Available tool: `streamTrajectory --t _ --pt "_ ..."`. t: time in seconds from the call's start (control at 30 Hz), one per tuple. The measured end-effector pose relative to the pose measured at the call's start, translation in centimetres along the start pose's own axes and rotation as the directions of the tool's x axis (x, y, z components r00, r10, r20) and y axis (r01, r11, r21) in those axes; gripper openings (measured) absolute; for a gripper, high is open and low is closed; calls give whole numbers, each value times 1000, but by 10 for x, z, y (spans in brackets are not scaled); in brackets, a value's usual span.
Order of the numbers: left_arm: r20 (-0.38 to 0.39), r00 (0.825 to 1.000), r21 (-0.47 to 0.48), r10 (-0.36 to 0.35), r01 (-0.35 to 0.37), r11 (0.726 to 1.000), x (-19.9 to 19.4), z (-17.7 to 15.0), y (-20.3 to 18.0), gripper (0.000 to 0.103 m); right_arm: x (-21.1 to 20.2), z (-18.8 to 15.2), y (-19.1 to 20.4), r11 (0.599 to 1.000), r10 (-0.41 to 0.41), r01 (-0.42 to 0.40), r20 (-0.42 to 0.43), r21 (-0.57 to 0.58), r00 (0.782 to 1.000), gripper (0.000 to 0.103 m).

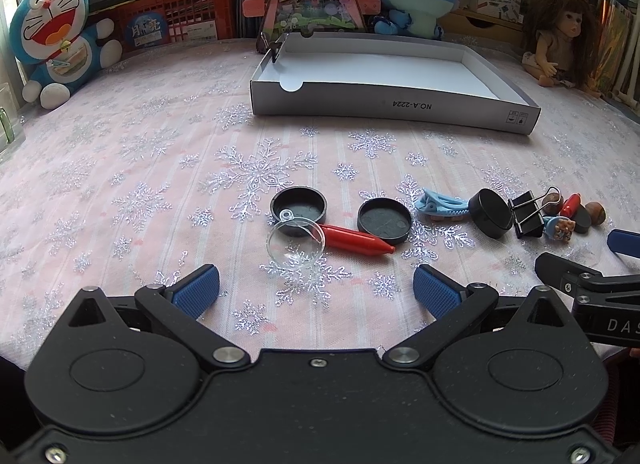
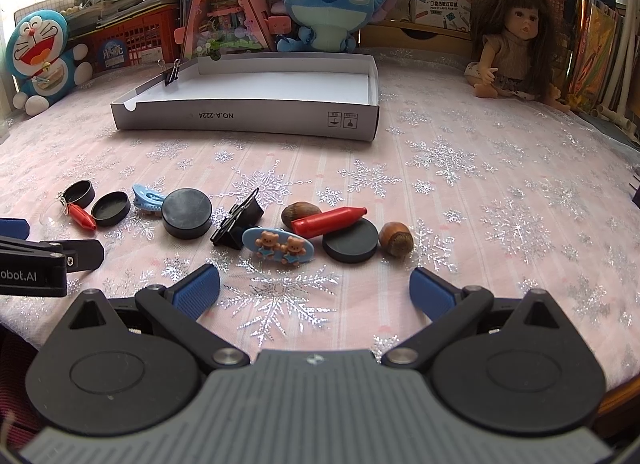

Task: Organize rigid objects
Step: 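Close the left gripper on the clear dome lid while the right gripper grasps the blue hair clip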

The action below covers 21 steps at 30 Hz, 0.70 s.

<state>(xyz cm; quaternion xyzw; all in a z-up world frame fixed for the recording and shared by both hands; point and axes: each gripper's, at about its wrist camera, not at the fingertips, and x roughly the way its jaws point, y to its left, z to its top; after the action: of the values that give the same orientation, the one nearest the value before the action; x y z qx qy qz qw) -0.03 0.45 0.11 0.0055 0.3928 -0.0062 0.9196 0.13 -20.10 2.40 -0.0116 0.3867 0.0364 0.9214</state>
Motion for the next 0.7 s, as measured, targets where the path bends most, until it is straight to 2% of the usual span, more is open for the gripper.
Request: streamTrajectory --t 0.13,0.2,0.3,0.37,0.43,0.5,0.57,0.63,0.7 --pt "4 1000 9 -7 6 1000 0 0 1 103 -1 2 -1 1000 15 -15 2 11 1000 103" --pt "9 1000 -4 -15 15 1000 -2 1 4 100 -5 2 -5 999 45 -46 30 18 999 102" --pt "37 999 -4 -18 18 1000 -6 1 8 87 -11 3 -5 999 49 -49 68 -6 996 97" --pt "60 998 20 -24 23 1000 -9 0 8 75 -16 3 -3 998 66 -64 95 -24 993 91" --pt "80 996 43 -28 25 999 -12 -1 7 66 -17 4 -2 996 92 -89 104 -31 990 87" --pt "98 994 70 -46 40 997 -14 -2 6 62 -17 4 1 995 99 -96 109 -28 989 81" --pt "97 992 78 -77 70 995 -14 -3 6 52 -14 5 1 995 102 -101 104 -16 989 72" --pt "96 989 63 -111 105 992 -14 -3 10 46 -12 4 -1 993 113 -115 94 11 989 69" --pt "107 984 53 -143 138 989 -17 -3 13 46 -10 4 -3 991 127 -131 91 31 988 68"
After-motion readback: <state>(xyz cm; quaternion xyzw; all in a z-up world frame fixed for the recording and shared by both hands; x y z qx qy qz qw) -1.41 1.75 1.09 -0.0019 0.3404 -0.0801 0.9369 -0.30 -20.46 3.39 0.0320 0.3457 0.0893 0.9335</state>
